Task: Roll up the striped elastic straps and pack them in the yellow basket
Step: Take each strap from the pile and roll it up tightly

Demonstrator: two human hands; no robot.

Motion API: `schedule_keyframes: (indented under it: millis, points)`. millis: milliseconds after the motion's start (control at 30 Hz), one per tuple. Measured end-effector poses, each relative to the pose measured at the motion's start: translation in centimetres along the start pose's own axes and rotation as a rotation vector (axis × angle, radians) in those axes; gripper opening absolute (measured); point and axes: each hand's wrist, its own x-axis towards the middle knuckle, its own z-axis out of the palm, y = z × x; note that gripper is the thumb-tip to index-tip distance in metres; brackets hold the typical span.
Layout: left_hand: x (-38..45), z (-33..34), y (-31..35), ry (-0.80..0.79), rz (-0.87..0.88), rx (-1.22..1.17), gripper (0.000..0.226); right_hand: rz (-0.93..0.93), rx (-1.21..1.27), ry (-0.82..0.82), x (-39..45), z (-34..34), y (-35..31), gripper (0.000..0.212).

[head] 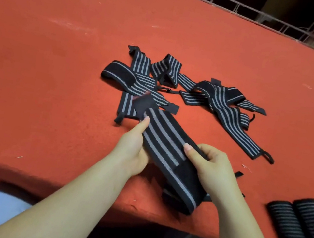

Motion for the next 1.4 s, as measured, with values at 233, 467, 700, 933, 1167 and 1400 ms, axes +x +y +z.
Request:
schedule_keyframes:
  millis: [233, 467, 700, 933, 1167, 1400]
  points:
    - [-0.1, 2.2, -0.1, -0.137, 0.142, 0.196, 0.025, 0.062, 0.055, -0.016, -1.2, -1.5, 2.0, 0.033]
    - [-1.3, 3.6, -0.2, -0.257, 0.375, 0.476, 0.019, -0.068, 0.202, -0.150, -1.7, -1.7, 0.3, 0.047]
    - [-2.7, 7.5, 0.8, -0.330, 0.539, 0.637, 0.016, -0.313, 0.171, 0.096, 0.1, -2.6, -5.0, 0.019]
    - [-4.6, 13.3, 5.6, -0.458, 0.785, 0.863, 0.007, -0.517, 0.136, 0.260, 1.6, -6.1, -11.2, 0.014]
    - [-6.0, 18.6, 9.3, -0.613, 0.870, 0.677, 0.020, -0.683, 0.202, 0.392, 2.5, -8.8, -17.2, 0.014]
    - [-6.9, 20.5, 10.7, -0.535, 1.080, 0.633, 0.042, -0.301, 0.533, 0.063, 2.0, -10.2, -19.5, 0.057]
